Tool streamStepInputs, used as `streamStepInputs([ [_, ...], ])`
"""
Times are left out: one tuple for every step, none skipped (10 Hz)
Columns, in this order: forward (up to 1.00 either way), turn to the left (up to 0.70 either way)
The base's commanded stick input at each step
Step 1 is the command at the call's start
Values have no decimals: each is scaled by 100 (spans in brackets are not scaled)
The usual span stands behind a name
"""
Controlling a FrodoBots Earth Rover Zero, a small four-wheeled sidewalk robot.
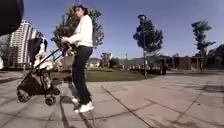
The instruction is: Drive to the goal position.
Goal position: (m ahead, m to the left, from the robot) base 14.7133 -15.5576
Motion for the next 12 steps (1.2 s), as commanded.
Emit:
streamStepInputs([
  [0,-4],
  [0,-4],
  [0,-4],
  [0,-4],
  [0,-18],
  [0,-32],
  [0,-47],
  [0,-70],
  [0,-70],
  [0,-70],
  [0,-70],
  [0,-70],
])
